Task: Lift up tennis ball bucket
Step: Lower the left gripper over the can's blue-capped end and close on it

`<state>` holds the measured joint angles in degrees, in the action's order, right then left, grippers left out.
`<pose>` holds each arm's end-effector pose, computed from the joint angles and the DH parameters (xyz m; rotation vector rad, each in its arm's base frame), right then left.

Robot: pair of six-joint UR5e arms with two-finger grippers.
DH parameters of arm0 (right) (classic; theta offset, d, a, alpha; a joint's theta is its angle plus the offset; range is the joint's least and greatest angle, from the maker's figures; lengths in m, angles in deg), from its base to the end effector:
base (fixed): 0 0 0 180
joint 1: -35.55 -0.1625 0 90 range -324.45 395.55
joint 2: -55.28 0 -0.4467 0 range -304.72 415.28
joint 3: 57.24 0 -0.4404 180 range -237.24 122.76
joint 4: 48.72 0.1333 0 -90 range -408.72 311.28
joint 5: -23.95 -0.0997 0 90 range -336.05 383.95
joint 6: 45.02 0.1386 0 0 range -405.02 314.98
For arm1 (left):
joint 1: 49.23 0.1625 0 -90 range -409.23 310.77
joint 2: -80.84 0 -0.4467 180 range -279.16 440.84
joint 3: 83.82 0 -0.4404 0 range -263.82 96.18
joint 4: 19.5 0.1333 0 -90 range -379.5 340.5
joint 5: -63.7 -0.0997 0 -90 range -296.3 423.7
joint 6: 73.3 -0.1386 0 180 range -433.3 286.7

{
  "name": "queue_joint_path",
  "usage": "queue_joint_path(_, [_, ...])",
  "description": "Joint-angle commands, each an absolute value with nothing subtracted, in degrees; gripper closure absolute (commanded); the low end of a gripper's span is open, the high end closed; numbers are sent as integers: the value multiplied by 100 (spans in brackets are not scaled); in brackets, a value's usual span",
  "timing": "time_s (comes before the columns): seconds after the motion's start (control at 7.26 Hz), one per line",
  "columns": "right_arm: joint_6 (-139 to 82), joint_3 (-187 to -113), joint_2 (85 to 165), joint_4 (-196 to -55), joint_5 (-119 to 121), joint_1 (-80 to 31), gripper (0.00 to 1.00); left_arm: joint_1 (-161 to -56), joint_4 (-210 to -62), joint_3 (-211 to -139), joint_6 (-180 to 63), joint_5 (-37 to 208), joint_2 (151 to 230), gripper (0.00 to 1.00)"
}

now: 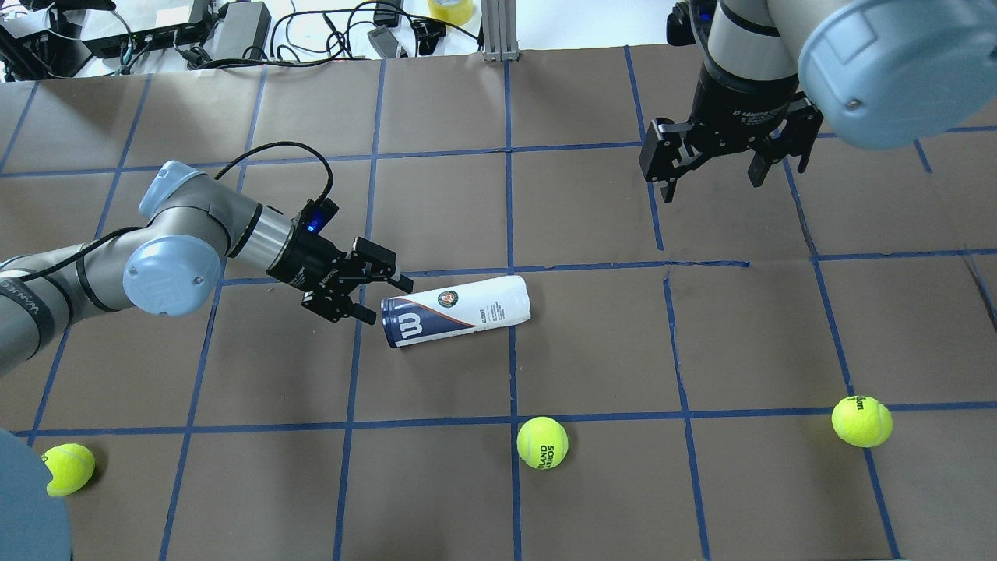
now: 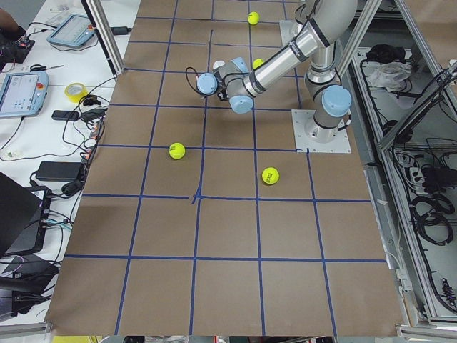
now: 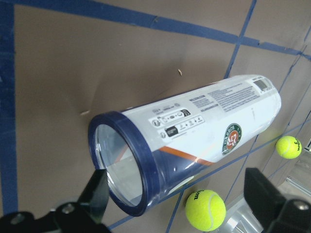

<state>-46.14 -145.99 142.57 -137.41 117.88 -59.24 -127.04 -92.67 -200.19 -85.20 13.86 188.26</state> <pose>0.1697 -0.5420 0.4545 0.1608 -3.0665 -0.0708 -0.1137 -0.5284 0.1443 0.2110 -2.3403 -0.3702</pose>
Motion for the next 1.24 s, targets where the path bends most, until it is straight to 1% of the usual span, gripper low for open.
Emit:
queue_joint_path(0.0, [-4607, -14609, 14256, -13749, 11782, -5920, 0, -12710, -9263, -20107, -8517, 1588, 18877, 0])
queue_joint_path(0.41, [-4598, -14627, 14247, -13785, 11773, -5928, 0, -12841, -9070, -20098, -8508, 1807, 19087, 7])
queue_joint_path(0.55, [-4607, -14636, 14247, -13785, 11782, -5920, 0, -12842, -9052, -20063, -8508, 1747, 19097, 41])
queue_joint_path(0.69, [-4607, -14636, 14247, -13793, 11782, -5920, 0, -12842, -9052, -20054, -8464, 1729, 19097, 89])
queue_joint_path(0.83, [-4616, -14636, 14247, -13793, 11782, -5920, 0, -12842, -9052, -20019, -8429, 1738, 19097, 100])
queue_joint_path(1.1, [-4625, -14636, 14247, -13802, 11782, -5911, 0, -12842, -9043, -19713, -7652, 1738, 19079, 100])
